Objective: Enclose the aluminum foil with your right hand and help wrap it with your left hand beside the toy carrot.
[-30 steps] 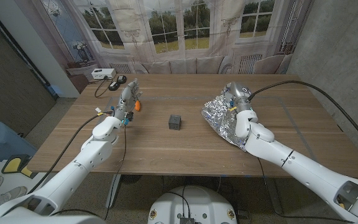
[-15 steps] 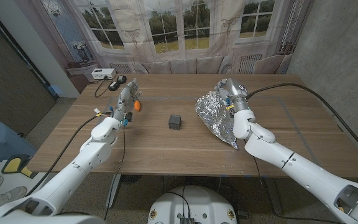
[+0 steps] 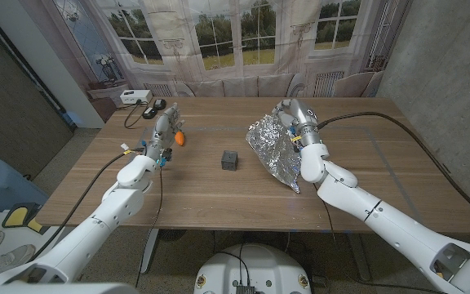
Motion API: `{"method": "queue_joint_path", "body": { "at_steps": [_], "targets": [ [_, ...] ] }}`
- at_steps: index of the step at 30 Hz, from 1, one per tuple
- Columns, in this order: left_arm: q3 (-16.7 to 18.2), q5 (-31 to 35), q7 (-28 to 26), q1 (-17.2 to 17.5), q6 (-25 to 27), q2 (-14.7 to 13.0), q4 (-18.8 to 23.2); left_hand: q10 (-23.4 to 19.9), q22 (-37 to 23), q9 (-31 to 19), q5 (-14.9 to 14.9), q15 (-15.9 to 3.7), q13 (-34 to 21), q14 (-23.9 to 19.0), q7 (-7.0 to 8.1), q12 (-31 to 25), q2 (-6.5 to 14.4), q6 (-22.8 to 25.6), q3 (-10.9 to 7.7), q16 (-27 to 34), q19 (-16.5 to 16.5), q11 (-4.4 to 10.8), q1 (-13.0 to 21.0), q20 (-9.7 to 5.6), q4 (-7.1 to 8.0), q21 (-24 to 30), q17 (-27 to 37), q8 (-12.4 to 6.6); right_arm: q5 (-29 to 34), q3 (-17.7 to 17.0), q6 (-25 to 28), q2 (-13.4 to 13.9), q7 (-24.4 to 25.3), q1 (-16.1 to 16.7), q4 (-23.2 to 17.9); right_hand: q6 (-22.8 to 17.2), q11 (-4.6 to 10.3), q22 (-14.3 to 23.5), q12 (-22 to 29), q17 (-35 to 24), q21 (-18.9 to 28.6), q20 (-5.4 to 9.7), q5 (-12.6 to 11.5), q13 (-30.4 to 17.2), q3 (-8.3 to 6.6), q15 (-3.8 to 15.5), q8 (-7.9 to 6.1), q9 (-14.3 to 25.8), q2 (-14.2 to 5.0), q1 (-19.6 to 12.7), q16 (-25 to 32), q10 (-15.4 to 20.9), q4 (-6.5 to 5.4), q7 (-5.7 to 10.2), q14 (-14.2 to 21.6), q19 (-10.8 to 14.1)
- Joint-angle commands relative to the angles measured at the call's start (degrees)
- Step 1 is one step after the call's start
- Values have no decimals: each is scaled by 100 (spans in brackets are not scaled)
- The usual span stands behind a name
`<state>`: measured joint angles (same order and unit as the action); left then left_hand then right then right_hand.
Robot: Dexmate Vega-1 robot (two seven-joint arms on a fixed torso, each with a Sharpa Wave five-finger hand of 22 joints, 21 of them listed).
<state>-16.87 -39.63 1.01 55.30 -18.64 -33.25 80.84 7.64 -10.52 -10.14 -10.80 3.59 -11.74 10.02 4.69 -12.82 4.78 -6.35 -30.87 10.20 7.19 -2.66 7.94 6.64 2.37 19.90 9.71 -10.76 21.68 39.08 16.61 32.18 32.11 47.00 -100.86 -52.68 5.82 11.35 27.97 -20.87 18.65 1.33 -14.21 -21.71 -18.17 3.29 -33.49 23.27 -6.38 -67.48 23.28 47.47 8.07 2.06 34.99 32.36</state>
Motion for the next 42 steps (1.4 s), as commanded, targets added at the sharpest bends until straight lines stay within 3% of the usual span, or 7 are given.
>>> {"method": "queue_joint_path", "body": {
  "at_steps": [1,8,29,42],
  "targets": [
    [72,-37,-43,137,-69,-37,90,-22,-21,-15,-41,27,2,123,-4,0,0,24,23,21,-41,-25,-56,24,-5,-5,16,5,-206,29,-663,-283,-112,-163,279,18,43,8,33,-12,49,35,-45,-45,41,961,-50,2,-33,-33,-42,39,9,-6,52,7],
    [102,-69,-40,196,-85,-48,109,-23,-21,-15,-42,24,3,124,-1,0,2,29,28,20,-42,-23,-60,21,-9,-13,16,4,-565,30,-1087,-357,-527,-299,419,9,6,10,53,-18,54,17,-65,-71,68,959,-79,5,-31,-44,-88,63,12,-32,39,-20],
    [173,-113,-19,303,-189,-54,108,-22,-21,-14,-45,26,4,124,1,2,5,26,40,19,-50,-27,-72,26,-19,-34,16,7,-610,351,-1644,-677,-1127,-738,859,19,18,12,53,-61,83,4,-117,-78,157,946,-118,-24,-46,-55,-187,87,-1,-54,31,-55],
    [250,-147,-37,417,-267,-74,144,-31,-22,-14,-47,30,5,118,6,0,10,26,47,20,-62,-24,-79,22,-25,-45,16,8,-551,593,-1841,-1101,-1100,-979,1412,19,52,11,46,-99,96,13,-138,-80,217,945,-129,-56,-45,-53,-217,88,-9,-21,46,-81]
  ]
}}
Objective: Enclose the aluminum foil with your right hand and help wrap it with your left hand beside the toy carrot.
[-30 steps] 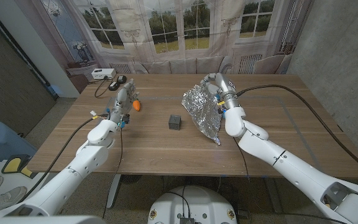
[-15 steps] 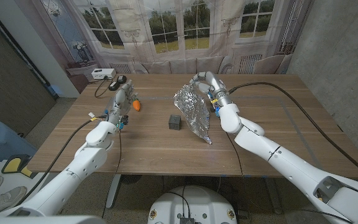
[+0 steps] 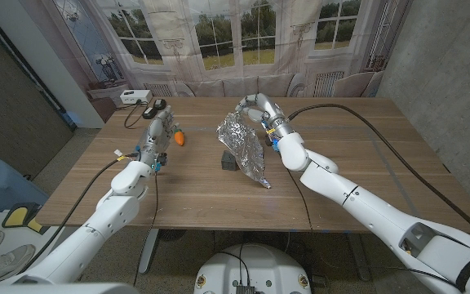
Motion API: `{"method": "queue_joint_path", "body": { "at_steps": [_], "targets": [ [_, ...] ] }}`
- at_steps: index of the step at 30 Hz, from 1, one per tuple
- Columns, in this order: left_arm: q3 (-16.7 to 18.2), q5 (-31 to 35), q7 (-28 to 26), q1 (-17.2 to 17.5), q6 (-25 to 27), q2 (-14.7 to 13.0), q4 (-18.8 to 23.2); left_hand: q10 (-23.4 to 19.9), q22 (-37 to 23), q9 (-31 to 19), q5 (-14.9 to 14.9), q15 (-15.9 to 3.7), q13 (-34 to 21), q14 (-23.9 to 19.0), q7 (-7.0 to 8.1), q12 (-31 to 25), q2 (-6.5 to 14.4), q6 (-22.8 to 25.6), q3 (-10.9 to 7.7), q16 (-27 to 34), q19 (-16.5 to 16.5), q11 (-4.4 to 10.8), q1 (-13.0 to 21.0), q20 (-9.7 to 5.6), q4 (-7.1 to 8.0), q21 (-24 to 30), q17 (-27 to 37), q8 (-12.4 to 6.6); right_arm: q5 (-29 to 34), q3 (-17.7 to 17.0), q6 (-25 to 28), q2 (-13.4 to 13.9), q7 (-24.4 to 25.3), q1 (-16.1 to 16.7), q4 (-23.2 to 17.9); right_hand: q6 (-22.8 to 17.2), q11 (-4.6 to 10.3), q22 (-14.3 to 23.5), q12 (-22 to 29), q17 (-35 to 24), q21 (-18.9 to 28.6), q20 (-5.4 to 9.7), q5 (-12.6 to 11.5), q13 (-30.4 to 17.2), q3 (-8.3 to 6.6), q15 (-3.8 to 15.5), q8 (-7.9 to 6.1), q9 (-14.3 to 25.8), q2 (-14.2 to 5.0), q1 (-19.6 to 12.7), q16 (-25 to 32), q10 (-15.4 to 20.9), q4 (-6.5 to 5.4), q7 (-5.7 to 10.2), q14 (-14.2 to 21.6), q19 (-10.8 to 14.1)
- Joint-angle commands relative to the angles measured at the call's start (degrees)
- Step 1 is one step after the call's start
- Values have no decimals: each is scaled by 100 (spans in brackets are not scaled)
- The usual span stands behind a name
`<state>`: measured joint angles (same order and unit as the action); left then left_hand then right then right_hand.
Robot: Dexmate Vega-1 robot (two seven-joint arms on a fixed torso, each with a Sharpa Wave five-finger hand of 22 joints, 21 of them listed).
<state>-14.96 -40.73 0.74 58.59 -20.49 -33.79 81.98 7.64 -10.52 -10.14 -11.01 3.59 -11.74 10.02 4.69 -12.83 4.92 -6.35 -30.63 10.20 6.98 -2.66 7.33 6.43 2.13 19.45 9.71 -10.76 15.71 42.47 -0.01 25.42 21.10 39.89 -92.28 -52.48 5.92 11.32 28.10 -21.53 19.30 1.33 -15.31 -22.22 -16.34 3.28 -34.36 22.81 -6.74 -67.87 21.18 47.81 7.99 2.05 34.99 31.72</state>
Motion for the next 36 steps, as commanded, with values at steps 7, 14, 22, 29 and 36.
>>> {"method": "queue_joint_path", "body": {
  "at_steps": [7,14,22,29,36],
  "targets": [
    [83,-52,-3,122,-86,-37,46,-30,-22,-14,-28,31,5,116,2,1,-1,41,27,20,-46,-27,-21,42,-5,-8,16,3,175,413,-133,-703,207,-421,998,-23,6,14,20,-68,47,5,-33,-8,72,955,-48,-40,-19,-22,-7,66,-5,-28,62,-15],
    [103,-60,17,142,-89,-65,60,-31,-22,-14,-29,28,6,120,9,1,2,31,30,18,-49,-33,-24,42,-9,-15,16,8,288,627,-138,-959,325,-649,1470,-20,45,15,1,-103,57,17,-35,11,118,953,-43,-71,-6,-35,-10,61,1,-22,66,-25],
    [146,-87,15,182,-107,-80,66,-36,-22,-14,-30,22,6,111,4,0,6,38,34,21,-54,-25,-28,45,-12,-23,16,6,909,1073,88,-1136,684,-876,1857,-99,5,13,-4,-85,102,-41,-56,48,118,934,-61,-122,-28,-60,-78,114,1,-48,85,43],
    [163,-108,37,166,-115,-74,20,-41,-22,-14,-31,26,6,109,6,-1,8,43,37,21,-56,-24,-31,46,-15,-30,16,5,1403,1455,273,-1126,764,-931,1865,-125,-13,6,-19,-45,124,-72,-73,83,100,926,-59,-166,-13,-68,-136,138,11,-28,144,79],
    [136,-124,140,82,-116,-60,-81,-39,-23,-14,-32,29,6,111,0,0,11,47,40,19,-60,-26,-34,47,-19,-38,15,4,1773,1702,371,-1193,957,-979,1963,-134,-7,0,-34,-34,133,-76,-79,116,102,939,-50,-209,13,-78,-169,155,23,-11,192,83]
  ]
}}
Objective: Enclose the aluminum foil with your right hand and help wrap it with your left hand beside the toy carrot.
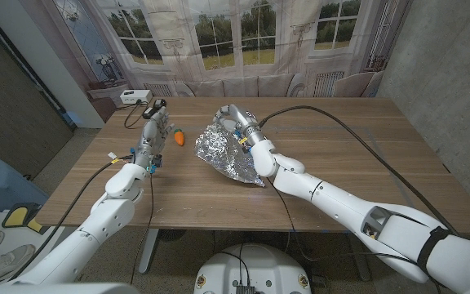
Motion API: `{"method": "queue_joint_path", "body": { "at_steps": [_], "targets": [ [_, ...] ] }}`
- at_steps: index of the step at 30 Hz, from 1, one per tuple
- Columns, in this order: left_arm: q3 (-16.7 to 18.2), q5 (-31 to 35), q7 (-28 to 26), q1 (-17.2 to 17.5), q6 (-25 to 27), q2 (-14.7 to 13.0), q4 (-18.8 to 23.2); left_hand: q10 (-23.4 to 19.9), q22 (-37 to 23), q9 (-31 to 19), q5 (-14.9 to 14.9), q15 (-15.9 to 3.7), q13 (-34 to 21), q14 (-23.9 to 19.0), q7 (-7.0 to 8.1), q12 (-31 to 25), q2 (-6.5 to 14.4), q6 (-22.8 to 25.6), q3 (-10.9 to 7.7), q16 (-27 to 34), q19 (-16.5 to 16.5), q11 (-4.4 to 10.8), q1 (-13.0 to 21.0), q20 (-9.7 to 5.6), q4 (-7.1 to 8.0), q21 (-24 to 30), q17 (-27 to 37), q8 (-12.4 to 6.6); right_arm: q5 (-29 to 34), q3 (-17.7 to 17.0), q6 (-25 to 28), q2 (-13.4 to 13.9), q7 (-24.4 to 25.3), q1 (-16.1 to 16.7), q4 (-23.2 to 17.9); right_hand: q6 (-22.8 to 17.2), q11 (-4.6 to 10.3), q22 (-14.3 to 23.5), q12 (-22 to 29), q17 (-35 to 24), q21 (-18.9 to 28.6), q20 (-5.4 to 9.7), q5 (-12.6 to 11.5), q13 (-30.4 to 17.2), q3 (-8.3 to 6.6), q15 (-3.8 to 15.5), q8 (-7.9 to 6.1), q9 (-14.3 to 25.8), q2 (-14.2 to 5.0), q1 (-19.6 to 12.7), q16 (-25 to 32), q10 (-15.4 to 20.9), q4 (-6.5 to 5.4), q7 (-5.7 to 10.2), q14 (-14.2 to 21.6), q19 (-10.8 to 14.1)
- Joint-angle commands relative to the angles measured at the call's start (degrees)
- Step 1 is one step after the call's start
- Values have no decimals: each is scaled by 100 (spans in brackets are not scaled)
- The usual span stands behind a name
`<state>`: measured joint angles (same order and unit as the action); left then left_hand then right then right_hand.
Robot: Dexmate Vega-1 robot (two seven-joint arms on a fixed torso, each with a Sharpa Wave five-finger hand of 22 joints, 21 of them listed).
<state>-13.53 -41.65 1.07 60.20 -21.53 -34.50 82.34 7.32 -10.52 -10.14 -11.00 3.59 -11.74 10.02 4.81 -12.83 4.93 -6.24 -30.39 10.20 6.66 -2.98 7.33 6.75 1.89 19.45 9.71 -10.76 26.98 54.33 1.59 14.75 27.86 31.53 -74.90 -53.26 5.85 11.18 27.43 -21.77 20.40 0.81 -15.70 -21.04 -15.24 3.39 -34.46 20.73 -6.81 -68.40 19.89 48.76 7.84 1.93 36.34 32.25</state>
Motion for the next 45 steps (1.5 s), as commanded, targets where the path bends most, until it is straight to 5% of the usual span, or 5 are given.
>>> {"method": "queue_joint_path", "body": {
  "at_steps": [1,18,30,36,45],
  "targets": [
    [-10,-33,122,-87,-13,10,-127,-8,-23,-13,-32,31,7,112,-17,0,11,35,17,19,-27,7,-35,16,4,-40,15,4,671,537,207,-137,300,-152,244,-54,-6,13,29,-5,23,-22,-42,3,-13,926,-37,-7,16,-27,-49,60,39,2,59,31],
    [31,-83,168,-55,-62,11,-204,-8,-24,-13,-34,29,7,110,-13,1,20,31,23,18,-36,13,-40,16,-6,-60,15,8,1044,879,168,-347,689,-368,744,-98,70,2,-66,-9,63,-22,-47,63,-19,940,-26,-114,36,-70,-109,-62,64,110,150,93],
    [15,-95,232,-124,-61,26,-288,-7,-24,-13,-34,29,7,114,-15,3,21,38,30,16,-39,6,-46,17,-13,-74,15,6,1063,977,340,-282,234,-439,614,371,114,-7,-445,-48,72,-45,35,180,-123,949,275,-354,-51,-206,-233,-676,107,263,58,45],
    [-5,-89,256,-169,-58,42,-332,-10,-24,-13,-34,21,8,111,-9,2,20,32,34,17,-42,7,-49,19,-17,-81,15,9,1069,995,546,-230,-102,-463,450,881,67,-11,-654,-72,74,-57,126,253,-150,909,630,-538,-52,-221,-324,-989,101,428,-110,8],
    [-27,-62,238,-201,-31,38,-331,-7,-25,-13,-34,29,8,114,-12,4,22,30,37,15,-45,3,-52,16,-21,-90,15,10,854,952,723,-136,-861,-537,235,2311,-59,-33,-1293,-92,-39,-198,270,455,-161,789,1667,-937,-144,244,-618,-1952,-143,608,-747,-304]
  ]
}}
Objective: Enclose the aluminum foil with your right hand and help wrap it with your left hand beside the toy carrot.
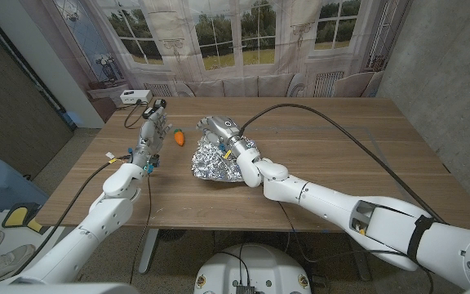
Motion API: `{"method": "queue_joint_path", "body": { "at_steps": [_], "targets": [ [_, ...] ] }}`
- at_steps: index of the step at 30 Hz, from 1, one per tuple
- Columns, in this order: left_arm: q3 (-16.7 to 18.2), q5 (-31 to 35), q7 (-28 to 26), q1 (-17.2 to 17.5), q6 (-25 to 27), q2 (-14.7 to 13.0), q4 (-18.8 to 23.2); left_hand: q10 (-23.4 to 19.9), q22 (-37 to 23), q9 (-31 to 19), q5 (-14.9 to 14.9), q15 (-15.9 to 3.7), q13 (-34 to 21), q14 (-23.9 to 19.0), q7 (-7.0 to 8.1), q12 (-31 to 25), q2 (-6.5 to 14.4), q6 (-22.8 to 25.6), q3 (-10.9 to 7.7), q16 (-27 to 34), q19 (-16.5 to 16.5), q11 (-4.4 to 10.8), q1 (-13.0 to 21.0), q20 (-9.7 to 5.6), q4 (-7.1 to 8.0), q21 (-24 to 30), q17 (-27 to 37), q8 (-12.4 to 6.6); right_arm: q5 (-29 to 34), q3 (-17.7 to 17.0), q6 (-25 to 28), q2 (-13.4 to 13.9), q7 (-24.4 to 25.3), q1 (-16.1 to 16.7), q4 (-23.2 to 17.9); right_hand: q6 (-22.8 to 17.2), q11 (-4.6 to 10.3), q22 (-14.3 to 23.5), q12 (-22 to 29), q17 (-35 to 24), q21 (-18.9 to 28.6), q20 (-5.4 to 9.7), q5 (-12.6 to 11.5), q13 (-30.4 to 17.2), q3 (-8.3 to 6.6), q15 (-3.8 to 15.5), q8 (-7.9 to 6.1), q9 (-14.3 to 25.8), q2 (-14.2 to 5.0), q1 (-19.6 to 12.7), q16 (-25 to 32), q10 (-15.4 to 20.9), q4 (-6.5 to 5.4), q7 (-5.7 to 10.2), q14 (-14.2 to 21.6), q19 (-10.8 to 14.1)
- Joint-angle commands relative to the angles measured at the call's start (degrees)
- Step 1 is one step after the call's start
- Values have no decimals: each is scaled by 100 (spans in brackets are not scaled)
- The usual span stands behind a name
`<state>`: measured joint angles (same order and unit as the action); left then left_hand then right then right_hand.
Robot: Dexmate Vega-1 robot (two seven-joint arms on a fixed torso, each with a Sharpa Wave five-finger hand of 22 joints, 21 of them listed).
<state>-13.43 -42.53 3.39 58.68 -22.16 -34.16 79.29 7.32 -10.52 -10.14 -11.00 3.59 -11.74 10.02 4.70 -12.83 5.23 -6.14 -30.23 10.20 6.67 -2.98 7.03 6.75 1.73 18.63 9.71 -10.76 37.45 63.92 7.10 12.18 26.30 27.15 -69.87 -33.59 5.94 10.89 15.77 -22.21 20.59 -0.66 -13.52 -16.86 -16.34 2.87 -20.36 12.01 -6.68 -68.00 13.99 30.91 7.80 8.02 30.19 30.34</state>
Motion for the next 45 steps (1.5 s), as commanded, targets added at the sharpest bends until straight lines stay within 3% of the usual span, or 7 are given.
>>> {"method": "queue_joint_path", "body": {
  "at_steps": [1,6,11,18,23,38,45],
  "targets": [
    [-39,30,0,-50,40,2,-19,-6,-25,-13,-35,27,8,112,-1,5,-8,21,22,16,-48,5,-22,21,-5,-8,15,10,-277,-39,80,133,-739,-100,-257,377,-79,-3,-140,-62,-59,-55,57,45,-105,822,293,-74,-263,199,-18,-179,-158,-4,-127,-113],
    [-67,49,1,-82,74,-2,-6,-2,-25,-13,-35,26,8,116,6,7,-7,19,23,15,-48,0,-24,22,-7,-13,15,11,-587,-181,-148,142,-874,-97,-210,365,-120,-7,-199,-58,-119,-75,29,85,-519,728,420,-104,-451,-58,-75,-197,-2,-43,-230,-268],
    [-129,225,-105,-132,113,-47,36,-100,-24,-11,-31,-113,11,-64,30,-27,-4,23,22,67,-98,205,0,17,-52,-29,11,9,-850,-374,-287,206,-813,23,-290,280,-245,2,-233,-124,-114,-101,29,115,-693,603,529,-107,-451,264,-36,-191,-301,-194,-236,-283],
    [-262,613,-285,-231,185,-172,154,-495,-5,-11,36,-242,23,-637,167,-138,-90,262,-90,141,-427,377,417,-102,-513,-17,0,-80,-1271,-704,-410,456,-818,365,-647,174,-463,6,-249,-202,-113,-177,203,144,-618,427,648,-98,-409,965,-11,-164,-743,-374,-270,-300],
    [-446,956,-219,-380,413,-420,261,-1073,-7,-18,96,-375,34,-1263,35,-255,-24,1017,-249,147,-822,411,964,-470,-1024,-17,-2,-213,-1358,-858,-336,672,-785,635,-1041,142,-484,9,-248,-227,-122,-211,211,149,-651,395,668,-95,-447,1073,1,-153,-830,-424,-267,-332],
    [-717,1698,-114,-469,926,-1138,813,-1580,10,-37,67,-554,42,-2062,0,-259,-9,1519,-483,144,-1481,565,2012,-392,-1276,34,-5,-225,-1450,-1106,-137,1213,-1151,1094,-1885,509,-653,9,-343,-219,-124,-277,339,160,-399,275,904,-77,-12,1625,-58,-409,-934,-527,-403,-333],
    [-782,1981,-89,-420,1135,-1446,1154,-1582,13,-46,81,-589,32,-2068,19,-187,-414,1443,-388,75,-1518,675,2445,-415,-1291,-44,3,-179,-1573,-1199,-48,1491,-1594,1222,-2257,816,-745,6,-414,-202,-190,-346,324,161,-89,181,976,-61,250,2104,-126,-705,-1007,-607,-617,-459]
  ]
}}
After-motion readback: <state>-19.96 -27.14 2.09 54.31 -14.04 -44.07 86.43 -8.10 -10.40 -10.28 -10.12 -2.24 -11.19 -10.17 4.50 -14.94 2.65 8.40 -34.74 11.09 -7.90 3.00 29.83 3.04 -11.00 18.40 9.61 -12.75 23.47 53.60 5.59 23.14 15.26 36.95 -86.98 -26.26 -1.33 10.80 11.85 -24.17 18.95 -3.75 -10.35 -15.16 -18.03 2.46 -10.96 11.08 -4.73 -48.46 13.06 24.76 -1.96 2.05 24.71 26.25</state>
